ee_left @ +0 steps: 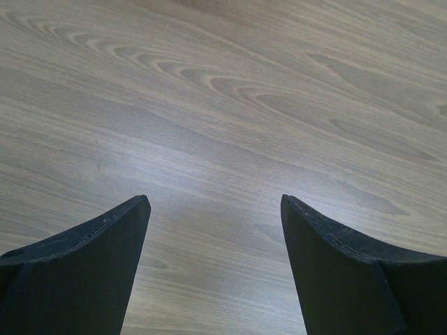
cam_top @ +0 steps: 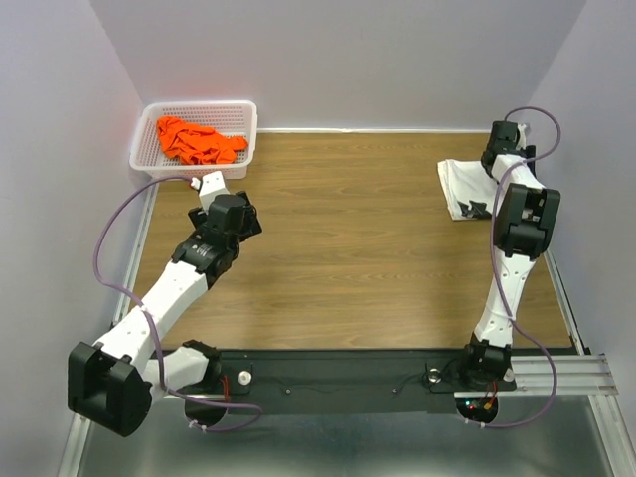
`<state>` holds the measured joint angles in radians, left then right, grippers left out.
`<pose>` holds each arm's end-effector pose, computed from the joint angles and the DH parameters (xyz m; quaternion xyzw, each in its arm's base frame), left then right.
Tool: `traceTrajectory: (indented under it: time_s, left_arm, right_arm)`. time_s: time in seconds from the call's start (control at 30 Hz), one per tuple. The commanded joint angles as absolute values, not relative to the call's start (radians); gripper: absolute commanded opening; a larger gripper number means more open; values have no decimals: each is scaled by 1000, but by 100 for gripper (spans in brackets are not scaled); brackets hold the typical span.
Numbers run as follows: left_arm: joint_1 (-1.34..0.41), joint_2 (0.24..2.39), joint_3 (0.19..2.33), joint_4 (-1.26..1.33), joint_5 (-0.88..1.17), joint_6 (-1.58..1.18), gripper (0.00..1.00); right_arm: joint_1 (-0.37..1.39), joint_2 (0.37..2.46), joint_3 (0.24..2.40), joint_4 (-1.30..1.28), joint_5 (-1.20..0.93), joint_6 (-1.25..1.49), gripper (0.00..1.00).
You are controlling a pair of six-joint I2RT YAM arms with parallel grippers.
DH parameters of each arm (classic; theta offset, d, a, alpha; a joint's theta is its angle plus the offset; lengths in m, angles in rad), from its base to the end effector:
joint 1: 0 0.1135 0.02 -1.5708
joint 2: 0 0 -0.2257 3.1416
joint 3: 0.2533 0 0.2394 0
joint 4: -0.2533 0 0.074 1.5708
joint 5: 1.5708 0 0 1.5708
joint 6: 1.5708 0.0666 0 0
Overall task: Fold and stack the t-shirts
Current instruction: Neatly place the folded tshirt to the corner
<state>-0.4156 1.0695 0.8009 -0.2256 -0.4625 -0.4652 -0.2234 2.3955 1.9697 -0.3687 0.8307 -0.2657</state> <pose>0.2577 -0.0812 0.2444 -0.1382 0.8326 -0.0347 0.5353 0.4815 -0.1598 0.1408 0.1348 0.8499 -0.4462 0.2456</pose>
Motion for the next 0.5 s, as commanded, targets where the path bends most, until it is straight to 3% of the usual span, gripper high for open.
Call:
traceTrajectory:
  time_s: [0.0,0.1,0.27,0.47]
  left_arm:
    - [-417,1016,876,-247,-532,-449,88]
    - [-417,974,900,-253,-572,-436,90]
    - [-417,878,959,-261,-678,-394,96]
    - [-416,720,991,-242,-827,-351,99]
  right_arm:
    - [-227,2269,1913,-321,830,-204,62]
    - [-227,2097,1823,-322,787,-137,70]
    - [-229,1739,1623,-331,632,43,99]
    - [-227,1239,1375,-305,529,181,100]
